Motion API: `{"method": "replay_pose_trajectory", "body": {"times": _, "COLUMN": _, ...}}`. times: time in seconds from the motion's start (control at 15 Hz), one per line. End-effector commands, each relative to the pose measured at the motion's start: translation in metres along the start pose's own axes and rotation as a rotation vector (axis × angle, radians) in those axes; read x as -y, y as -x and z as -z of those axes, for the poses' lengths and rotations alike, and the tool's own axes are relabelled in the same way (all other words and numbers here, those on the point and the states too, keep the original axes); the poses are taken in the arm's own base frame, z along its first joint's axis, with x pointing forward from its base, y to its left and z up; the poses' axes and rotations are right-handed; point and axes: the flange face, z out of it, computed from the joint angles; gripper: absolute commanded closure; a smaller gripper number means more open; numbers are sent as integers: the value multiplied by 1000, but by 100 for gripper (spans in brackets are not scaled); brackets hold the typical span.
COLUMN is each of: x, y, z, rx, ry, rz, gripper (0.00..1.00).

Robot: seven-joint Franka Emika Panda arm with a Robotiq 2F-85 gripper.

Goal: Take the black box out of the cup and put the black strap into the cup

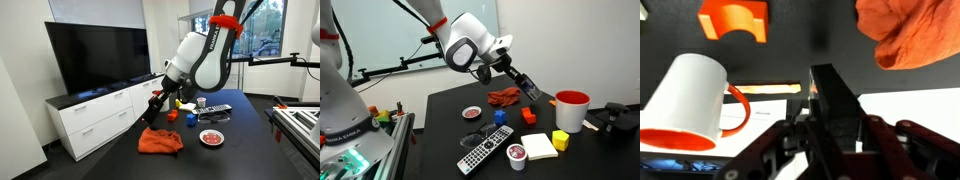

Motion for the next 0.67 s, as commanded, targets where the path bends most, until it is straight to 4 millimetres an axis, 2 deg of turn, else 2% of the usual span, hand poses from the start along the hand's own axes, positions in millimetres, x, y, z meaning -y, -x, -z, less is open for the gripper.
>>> {"method": "replay_pose_trajectory", "body": {"times": 0.0, "x": 6, "y": 11, "z": 9, "rx": -78, "ry": 46, "rz": -28, "gripper": 92}}
{"method": "replay_pose_trajectory", "body": {"times": 0.33, "x": 19, "y": 16, "z": 8, "rx": -74, "ry": 78, "rz": -87, "gripper": 92}}
{"method": "replay_pose_trajectory", "body": {"times": 0.6, "x": 21, "y": 17, "z": 8, "rx": -76, "ry": 110, "rz": -129, "gripper": 92}}
